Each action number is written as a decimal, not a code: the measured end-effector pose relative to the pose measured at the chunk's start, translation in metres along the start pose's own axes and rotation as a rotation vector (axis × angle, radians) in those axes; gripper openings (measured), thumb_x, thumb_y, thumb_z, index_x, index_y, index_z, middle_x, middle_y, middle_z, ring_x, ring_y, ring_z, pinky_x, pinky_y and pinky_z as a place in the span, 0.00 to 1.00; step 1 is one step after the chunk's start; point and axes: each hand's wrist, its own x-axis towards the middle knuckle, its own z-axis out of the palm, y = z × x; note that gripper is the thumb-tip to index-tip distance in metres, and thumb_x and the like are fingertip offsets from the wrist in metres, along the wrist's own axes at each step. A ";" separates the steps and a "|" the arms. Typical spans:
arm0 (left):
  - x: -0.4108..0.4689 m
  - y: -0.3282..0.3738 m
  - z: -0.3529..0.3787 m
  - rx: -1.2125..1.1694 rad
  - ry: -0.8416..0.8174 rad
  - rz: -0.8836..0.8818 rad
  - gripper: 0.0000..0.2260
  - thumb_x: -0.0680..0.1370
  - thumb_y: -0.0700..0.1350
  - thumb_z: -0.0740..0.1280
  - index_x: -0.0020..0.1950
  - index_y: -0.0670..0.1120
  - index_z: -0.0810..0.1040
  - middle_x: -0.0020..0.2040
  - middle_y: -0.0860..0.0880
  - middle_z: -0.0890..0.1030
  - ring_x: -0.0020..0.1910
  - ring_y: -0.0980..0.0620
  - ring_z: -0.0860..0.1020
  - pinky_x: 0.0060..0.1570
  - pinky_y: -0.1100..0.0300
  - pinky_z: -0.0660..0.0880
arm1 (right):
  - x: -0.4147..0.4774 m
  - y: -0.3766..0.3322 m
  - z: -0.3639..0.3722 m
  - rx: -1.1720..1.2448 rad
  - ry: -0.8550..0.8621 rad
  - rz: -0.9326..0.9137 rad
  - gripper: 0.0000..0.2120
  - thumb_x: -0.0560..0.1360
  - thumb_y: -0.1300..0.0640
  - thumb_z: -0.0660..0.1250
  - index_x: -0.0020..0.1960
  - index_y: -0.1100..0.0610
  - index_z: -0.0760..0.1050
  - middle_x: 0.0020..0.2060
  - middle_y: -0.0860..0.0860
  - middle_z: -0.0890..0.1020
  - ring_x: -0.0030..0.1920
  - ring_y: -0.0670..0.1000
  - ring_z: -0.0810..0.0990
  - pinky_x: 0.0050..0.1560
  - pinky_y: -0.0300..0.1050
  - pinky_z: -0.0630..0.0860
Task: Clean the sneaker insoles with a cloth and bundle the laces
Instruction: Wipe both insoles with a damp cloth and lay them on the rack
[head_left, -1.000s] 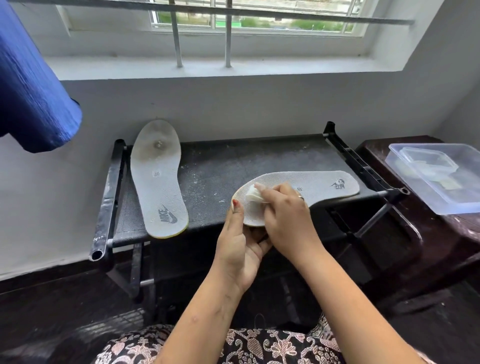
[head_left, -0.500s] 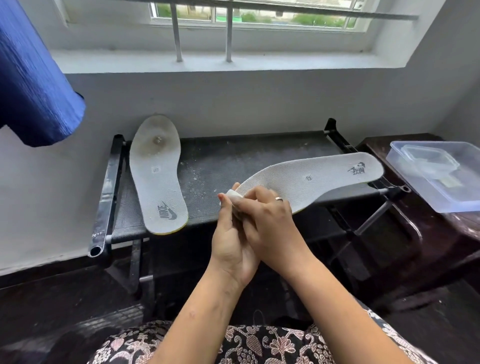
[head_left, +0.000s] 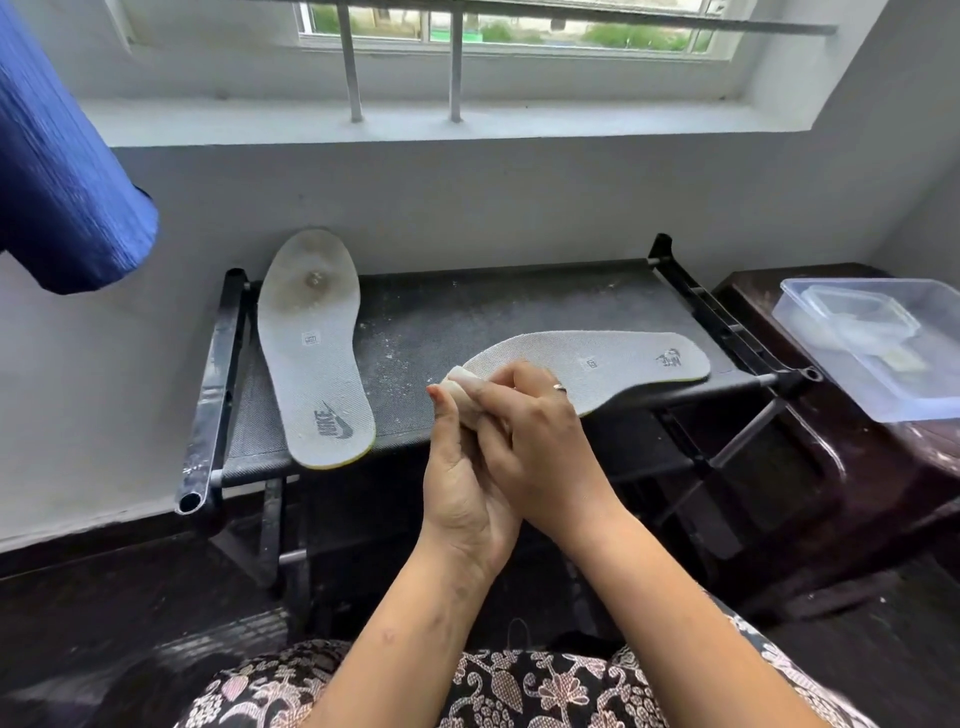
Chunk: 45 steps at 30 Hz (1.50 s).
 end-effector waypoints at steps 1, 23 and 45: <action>-0.002 0.001 0.002 0.004 0.001 -0.008 0.29 0.78 0.62 0.52 0.57 0.40 0.79 0.60 0.38 0.79 0.61 0.45 0.78 0.65 0.54 0.71 | 0.000 0.000 0.000 0.006 -0.003 0.023 0.11 0.73 0.58 0.61 0.49 0.55 0.82 0.39 0.49 0.76 0.41 0.51 0.73 0.48 0.38 0.66; 0.003 0.025 0.003 0.096 0.194 0.037 0.12 0.82 0.46 0.57 0.57 0.40 0.75 0.47 0.44 0.82 0.43 0.50 0.82 0.37 0.60 0.81 | 0.008 0.051 -0.038 -0.241 0.060 0.322 0.14 0.76 0.59 0.62 0.58 0.49 0.80 0.46 0.48 0.76 0.49 0.52 0.74 0.59 0.56 0.66; -0.003 0.006 0.009 -0.192 0.078 -0.066 0.27 0.80 0.61 0.50 0.53 0.42 0.80 0.53 0.41 0.82 0.56 0.45 0.79 0.64 0.52 0.71 | -0.005 -0.003 0.010 -0.163 0.110 -0.079 0.14 0.73 0.49 0.62 0.53 0.49 0.82 0.44 0.48 0.80 0.43 0.52 0.78 0.52 0.48 0.68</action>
